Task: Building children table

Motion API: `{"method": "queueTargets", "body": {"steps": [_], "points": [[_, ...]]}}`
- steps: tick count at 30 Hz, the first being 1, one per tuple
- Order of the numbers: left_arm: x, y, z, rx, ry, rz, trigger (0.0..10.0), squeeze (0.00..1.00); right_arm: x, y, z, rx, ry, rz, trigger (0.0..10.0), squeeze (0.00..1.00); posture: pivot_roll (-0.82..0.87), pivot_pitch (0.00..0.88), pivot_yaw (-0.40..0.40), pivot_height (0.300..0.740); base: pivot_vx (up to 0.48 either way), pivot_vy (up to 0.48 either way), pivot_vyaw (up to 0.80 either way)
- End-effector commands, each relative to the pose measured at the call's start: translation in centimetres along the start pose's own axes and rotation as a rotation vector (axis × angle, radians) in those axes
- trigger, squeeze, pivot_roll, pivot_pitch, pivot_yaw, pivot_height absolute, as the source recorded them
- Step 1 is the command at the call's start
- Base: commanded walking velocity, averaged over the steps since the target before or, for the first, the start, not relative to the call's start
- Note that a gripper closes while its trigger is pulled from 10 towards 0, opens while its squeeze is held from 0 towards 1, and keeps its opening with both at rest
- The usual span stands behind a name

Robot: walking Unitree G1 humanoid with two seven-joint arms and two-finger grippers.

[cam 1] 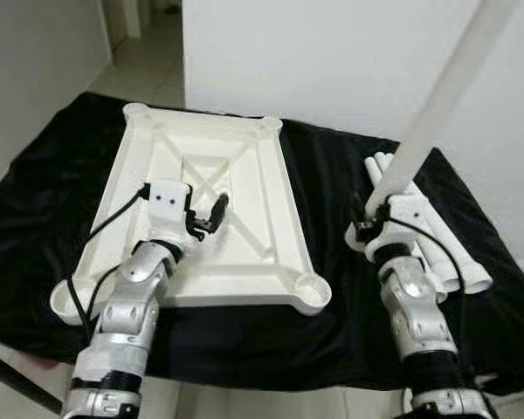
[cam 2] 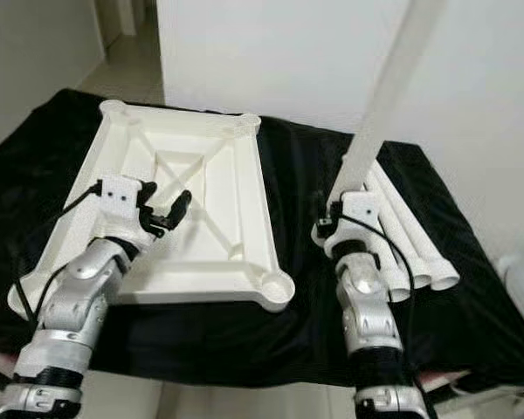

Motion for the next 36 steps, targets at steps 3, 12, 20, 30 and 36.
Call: {"method": "queueTargets", "body": {"steps": [3, 12, 20, 30, 36], "points": [[-0.3, -0.5, 0.5, -0.027, -0.025, -0.013, 10.0, 0.00, -0.2, -0.2, 0.2, -0.004, 0.006, -0.006, 10.0, 0.00, 0.10, 0.000, -0.103, 0.740, 0.000, 0.000, 0.00], [-2.0, -4.2, 5.6, 0.114, -0.381, -0.231, 10.0, 0.00, -0.7, -0.9, -1.3, -0.001, 0.100, -0.041, 10.0, 0.00, 0.10, 0.010, -0.105, 0.740, 0.000, 0.000, 0.00], [-2.0, -5.5, 6.8, 0.158, -0.422, -0.290, 10.0, 0.00, -1.8, -2.4, -3.5, 0.036, 0.242, -0.100, 10.0, 0.00, 0.10, 0.017, -0.105, 0.740, 0.000, 0.000, 0.00], [-2.7, -5.2, 8.0, 0.121, -0.462, -0.314, 10.0, 0.00, -3.8, -4.9, -6.2, 0.027, 0.421, -0.189, 10.0, 0.00, 0.11, 0.029, -0.113, 0.740, 0.000, 0.000, 0.00], [-3.4, -5.3, 7.9, 0.115, -0.482, -0.322, 10.0, 0.00, -5.3, -5.5, -5.3, 0.004, 0.450, -0.220, 10.0, 0.00, 0.11, 0.037, -0.122, 0.740, 0.000, 0.000, 0.00]]}}
Point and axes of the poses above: a point about 5 cm out from each wrist's last joint towards the gripper, its own x axis pointing out of the wrist towards the gripper, its own y axis along the axis of the wrist's last joint, z = x × y, the point moved 4 cm from there along x, pointing out of the wrist towards the gripper, and after that the axes turned 5 degrees about -x, right-handed, at the moved point
